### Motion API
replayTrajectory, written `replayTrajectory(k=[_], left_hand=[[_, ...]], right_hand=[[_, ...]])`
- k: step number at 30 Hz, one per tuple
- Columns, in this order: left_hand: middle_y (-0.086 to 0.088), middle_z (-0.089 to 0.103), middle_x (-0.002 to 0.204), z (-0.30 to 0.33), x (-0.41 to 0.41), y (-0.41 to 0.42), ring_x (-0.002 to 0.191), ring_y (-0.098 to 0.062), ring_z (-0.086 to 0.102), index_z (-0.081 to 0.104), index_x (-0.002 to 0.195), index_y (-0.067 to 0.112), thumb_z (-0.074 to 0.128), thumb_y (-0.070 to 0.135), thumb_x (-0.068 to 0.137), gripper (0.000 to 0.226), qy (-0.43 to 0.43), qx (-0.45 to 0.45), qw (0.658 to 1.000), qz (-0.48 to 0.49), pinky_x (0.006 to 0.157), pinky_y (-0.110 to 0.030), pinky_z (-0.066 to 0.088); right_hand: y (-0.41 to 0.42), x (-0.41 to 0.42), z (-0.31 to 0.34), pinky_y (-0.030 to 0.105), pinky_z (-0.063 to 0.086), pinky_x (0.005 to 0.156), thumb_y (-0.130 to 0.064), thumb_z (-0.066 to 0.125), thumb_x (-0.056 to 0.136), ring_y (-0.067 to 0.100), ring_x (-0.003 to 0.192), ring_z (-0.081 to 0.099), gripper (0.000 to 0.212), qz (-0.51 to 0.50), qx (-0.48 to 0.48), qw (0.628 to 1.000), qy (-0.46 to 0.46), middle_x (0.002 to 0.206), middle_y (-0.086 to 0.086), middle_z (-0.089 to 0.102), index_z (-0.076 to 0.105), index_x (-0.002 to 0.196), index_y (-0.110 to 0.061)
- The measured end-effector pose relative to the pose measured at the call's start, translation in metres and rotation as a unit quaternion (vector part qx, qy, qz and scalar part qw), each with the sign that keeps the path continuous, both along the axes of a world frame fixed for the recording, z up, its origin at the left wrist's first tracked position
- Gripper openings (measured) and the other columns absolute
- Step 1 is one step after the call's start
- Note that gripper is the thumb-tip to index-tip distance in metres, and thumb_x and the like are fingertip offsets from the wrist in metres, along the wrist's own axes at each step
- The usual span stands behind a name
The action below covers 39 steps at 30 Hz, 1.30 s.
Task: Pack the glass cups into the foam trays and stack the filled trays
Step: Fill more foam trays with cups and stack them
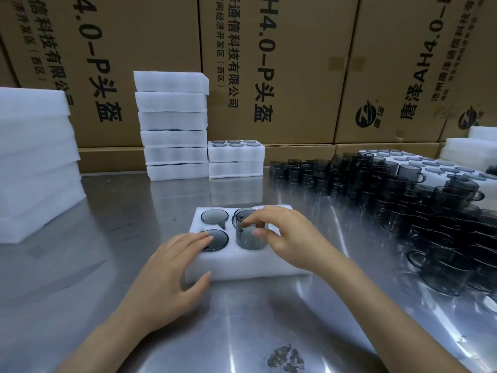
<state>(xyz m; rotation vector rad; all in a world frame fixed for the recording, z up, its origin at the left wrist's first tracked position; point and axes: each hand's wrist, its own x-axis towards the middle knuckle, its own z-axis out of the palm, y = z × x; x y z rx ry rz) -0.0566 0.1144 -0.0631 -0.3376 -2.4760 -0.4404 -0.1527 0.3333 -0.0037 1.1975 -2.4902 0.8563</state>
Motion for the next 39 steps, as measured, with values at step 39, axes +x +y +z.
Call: replayTrajectory(k=[39], left_hand=[[0.009, 0.052, 0.137, 0.005, -0.011, 0.037, 0.122, -0.007, 0.048, 0.055, 0.132, 0.018, 0.043, 0.039, 0.083, 0.055, 0.004, -0.094, 0.996, -0.005, 0.104, -0.035, 0.03]], right_hand=[[0.096, -0.088, -0.032, 0.042, 0.04, 0.087, -0.019, 0.048, 0.092, 0.042, 0.113, 0.051, 0.038, -0.523, -0.016, 0.847, -0.097, 0.157, 0.022, 0.002, 0.045, 0.126, -0.003]])
